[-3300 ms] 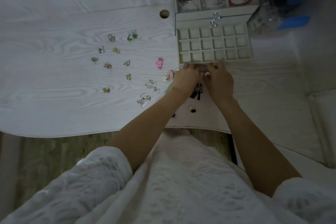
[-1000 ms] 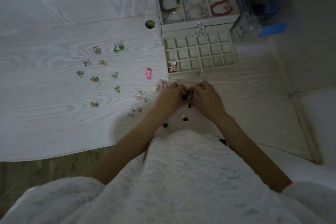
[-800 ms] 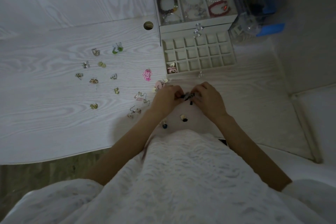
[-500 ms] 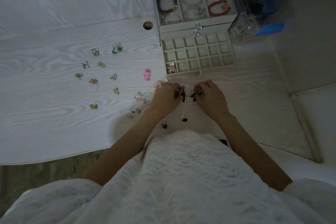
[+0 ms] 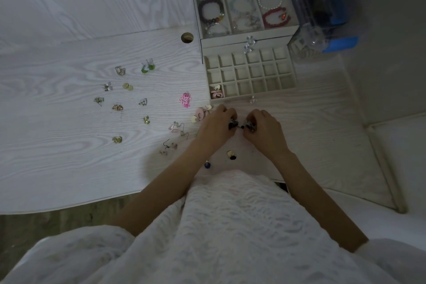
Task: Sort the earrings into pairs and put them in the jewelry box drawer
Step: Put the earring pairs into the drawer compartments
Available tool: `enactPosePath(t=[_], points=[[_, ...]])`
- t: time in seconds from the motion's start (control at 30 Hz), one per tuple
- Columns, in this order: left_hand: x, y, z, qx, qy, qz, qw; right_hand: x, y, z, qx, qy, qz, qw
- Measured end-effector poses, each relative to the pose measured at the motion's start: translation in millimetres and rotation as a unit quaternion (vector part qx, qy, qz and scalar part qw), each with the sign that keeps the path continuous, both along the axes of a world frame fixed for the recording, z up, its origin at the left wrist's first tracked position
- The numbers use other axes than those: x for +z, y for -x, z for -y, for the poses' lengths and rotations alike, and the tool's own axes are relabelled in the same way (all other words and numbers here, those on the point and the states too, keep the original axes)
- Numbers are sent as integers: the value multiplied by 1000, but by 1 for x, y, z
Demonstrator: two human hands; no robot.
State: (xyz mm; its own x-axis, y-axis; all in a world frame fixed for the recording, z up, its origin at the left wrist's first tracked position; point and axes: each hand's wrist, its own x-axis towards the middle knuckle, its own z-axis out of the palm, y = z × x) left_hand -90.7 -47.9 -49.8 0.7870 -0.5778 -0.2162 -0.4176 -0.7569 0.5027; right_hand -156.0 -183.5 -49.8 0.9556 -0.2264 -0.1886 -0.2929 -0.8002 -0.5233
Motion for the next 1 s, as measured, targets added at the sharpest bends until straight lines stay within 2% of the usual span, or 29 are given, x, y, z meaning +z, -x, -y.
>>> enactPosePath(t=[0.33,0.53,0.6,0.77,1.0], points=[[-3,-3,-12,76,82,-22,993,18,-11,-4,-81,-183,41,979],[-3,-4,-13,74,82,5,994,33,-34,-3,-73,-201,75,974],[0,-5,-13,91,118,18,989,37,-44,-4,-70,-214,83,971],[15,-12,-14,161,201,1,966,46,-65,-2,-125,-353,85,923],[20,-25,-25,209,222,5,952,59,-75,1,-122,-425,89,892]])
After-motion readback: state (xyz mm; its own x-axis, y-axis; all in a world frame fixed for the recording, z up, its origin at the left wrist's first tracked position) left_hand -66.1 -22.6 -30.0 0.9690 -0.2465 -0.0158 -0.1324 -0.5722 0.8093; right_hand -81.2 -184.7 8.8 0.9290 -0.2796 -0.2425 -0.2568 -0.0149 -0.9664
